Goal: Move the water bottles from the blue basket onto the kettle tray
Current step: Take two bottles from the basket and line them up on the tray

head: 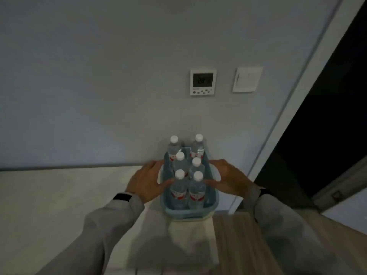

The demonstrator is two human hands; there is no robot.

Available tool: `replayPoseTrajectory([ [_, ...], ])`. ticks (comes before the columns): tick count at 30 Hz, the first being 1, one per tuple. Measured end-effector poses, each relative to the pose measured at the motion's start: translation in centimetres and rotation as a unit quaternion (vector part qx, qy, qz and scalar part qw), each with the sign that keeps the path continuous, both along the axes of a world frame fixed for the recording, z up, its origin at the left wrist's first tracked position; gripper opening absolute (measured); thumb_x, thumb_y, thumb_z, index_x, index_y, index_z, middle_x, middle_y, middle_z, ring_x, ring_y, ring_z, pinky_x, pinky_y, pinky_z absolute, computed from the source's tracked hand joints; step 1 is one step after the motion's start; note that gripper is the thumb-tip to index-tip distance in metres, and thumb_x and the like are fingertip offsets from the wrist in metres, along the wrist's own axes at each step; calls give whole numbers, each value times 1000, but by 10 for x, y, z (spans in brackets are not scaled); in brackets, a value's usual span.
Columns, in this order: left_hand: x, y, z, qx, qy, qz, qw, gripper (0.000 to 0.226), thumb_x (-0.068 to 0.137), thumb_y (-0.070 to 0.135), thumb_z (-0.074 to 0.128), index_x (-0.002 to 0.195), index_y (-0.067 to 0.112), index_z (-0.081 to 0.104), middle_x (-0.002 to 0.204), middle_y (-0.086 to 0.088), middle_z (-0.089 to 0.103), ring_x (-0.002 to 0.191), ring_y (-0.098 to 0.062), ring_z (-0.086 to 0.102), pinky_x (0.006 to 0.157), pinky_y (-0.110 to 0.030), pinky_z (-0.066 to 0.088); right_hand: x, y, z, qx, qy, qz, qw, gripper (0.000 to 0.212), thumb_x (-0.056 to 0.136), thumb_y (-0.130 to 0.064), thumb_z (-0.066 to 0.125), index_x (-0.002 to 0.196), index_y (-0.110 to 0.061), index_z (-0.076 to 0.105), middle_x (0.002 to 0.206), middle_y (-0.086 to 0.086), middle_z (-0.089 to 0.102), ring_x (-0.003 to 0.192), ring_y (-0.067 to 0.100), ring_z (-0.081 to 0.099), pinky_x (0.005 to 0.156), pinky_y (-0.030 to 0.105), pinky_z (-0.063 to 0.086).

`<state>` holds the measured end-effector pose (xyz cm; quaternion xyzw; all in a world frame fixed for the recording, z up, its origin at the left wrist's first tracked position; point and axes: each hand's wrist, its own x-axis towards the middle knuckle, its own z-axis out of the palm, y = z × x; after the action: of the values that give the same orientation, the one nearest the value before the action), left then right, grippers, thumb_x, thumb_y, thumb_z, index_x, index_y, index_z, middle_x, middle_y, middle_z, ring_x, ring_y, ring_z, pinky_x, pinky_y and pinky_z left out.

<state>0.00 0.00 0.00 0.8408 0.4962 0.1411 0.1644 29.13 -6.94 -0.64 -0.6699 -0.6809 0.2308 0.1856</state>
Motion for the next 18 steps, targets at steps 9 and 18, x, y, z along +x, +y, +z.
replayPoseTrajectory([
  [9, 28, -16, -67, -184, -81, 43, 979, 77, 72, 68, 67, 132, 27, 43, 129, -8, 57, 117, -27, 57, 94, -38, 49, -26, -1, -70, -35, 89, -41, 995, 74, 74, -60, 76, 135, -31, 45, 132, -6, 55, 118, 12, 56, 97, 27, 46],
  [18, 57, -29, -87, -155, -186, 128, 962, 58, 75, 52, 74, 117, 24, 44, 122, -8, 64, 106, -31, 64, 80, -42, 54, -44, -3, -92, 15, 203, -100, 974, 71, 66, -57, 83, 125, -40, 47, 127, -8, 64, 114, 11, 62, 93, 33, 53],
])
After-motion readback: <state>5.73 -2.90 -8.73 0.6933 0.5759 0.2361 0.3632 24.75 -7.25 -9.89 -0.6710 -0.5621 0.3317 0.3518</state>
